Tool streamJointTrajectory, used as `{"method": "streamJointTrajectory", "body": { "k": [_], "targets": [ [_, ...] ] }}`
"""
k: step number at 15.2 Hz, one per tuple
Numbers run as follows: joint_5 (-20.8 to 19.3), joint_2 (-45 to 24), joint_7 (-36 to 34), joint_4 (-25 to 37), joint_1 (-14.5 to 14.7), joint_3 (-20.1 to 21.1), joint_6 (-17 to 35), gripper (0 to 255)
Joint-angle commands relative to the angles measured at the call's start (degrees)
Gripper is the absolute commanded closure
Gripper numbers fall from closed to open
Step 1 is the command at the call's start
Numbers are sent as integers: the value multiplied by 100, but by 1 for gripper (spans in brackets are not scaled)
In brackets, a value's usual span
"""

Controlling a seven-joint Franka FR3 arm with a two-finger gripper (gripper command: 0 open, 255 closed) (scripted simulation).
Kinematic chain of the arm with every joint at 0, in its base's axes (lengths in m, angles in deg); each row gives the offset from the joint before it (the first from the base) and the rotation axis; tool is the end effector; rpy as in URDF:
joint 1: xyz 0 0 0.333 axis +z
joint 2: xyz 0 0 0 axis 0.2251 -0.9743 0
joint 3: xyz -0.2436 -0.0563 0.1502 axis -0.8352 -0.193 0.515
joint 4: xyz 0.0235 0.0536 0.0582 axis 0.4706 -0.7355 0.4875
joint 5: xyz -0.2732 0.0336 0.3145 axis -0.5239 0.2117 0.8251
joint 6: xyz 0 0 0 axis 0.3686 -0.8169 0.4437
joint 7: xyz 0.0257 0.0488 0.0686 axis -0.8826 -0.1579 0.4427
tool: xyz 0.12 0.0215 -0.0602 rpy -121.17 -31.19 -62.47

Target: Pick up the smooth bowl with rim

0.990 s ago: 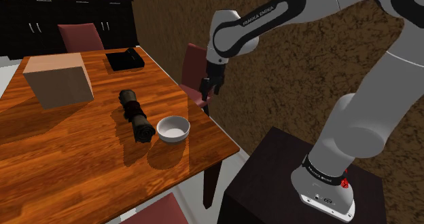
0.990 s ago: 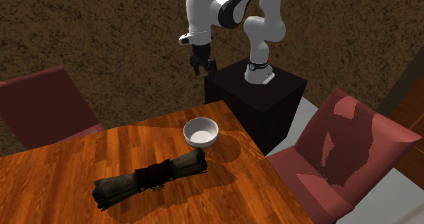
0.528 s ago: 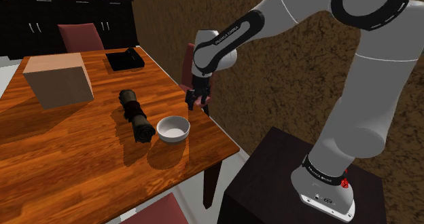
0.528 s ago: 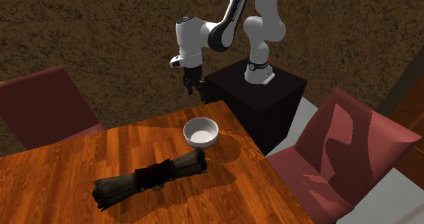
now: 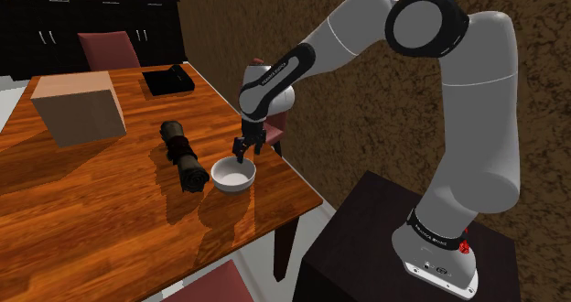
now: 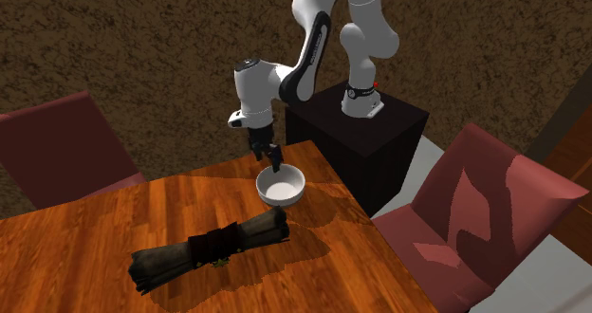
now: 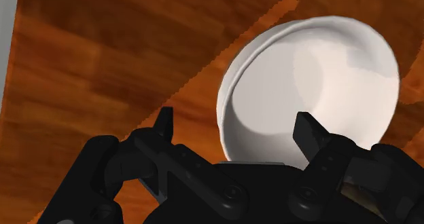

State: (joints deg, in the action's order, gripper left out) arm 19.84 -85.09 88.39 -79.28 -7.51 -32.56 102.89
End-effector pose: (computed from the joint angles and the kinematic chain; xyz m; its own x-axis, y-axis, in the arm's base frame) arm 0.6112 0.0860 0.1619 0.9993 0.0383 0.0007 0.0380 -0.9881 -0.1489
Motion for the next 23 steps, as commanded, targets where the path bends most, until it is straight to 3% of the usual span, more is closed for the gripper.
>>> {"method": "streamJointTrajectory", "body": {
  "k": [1, 8, 9, 18, 23],
  "targets": [
    [24, -174, 13, 49, 6, 17, 127, 0],
    [69, -513, 85, 81, -7, 45, 430, 0],
    [71, -508, 87, 65, -7, 47, 442, 255],
    [69, -514, 85, 82, -7, 45, 430, 255],
    [29, -208, 21, 50, 5, 20, 159, 255]
  ]
}}
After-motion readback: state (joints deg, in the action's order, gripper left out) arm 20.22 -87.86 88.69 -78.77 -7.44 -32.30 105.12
